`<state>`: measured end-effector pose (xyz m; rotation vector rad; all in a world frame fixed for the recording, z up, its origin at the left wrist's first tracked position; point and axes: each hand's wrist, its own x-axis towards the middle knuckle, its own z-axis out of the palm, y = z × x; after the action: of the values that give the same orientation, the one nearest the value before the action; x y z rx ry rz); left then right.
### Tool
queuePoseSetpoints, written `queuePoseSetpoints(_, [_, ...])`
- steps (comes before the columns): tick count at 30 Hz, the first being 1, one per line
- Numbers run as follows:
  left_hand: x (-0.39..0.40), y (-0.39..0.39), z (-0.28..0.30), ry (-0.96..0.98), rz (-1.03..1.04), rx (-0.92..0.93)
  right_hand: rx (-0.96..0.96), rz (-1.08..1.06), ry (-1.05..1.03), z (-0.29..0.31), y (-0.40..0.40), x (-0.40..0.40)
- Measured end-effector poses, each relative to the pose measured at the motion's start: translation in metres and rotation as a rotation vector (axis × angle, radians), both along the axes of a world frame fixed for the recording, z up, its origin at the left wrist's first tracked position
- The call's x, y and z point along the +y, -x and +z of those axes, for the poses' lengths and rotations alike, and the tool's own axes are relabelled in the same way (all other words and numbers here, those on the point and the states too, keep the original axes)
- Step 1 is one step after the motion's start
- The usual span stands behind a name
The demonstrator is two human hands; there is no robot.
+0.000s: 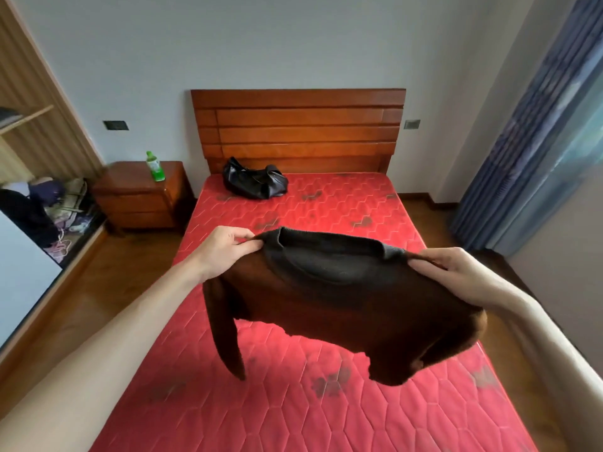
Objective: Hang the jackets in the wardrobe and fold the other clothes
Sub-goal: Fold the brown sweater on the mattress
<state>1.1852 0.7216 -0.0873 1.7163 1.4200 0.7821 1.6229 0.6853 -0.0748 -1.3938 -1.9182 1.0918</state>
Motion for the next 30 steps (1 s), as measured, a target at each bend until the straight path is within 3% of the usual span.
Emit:
queuePoseSetpoints(3, [0.001, 0.017, 0.008, 0.384, -0.12, -0.032, 0.187, -0.002, 0.345, 0.004, -0.009, 0.005])
queuePoseSetpoints(6, [0.005, 0.026, 0.006, 0.584, -0.176, -0.076, 0.214, -0.029, 0.426, -0.002, -0.014, 0.021])
queuePoseSetpoints(9, [0.018, 0.024, -0.015, 0.494, -0.127, 0.086, 0.211, -0.051, 0.409, -0.024, -0.006, 0.043])
queuePoseSetpoints(12, [0.037, 0.021, -0.055, 0.373, -0.096, 0.198, -0.056, -0.046, 0.15, -0.065, 0.009, 0.066])
queuePoseSetpoints(15, [0.055, 0.017, -0.112, 0.365, -0.029, 0.185, -0.27, -0.032, 0.018, -0.128, 0.018, 0.088])
queuePoseSetpoints(24, [0.119, 0.014, -0.31, 0.258, 0.274, 0.451, -0.454, -0.137, -0.023, -0.324, 0.032, 0.163])
queuePoseSetpoints(30, [0.182, 0.012, -0.401, 0.15, 0.295, 0.498, -0.647, -0.135, -0.089, -0.408, 0.039, 0.248])
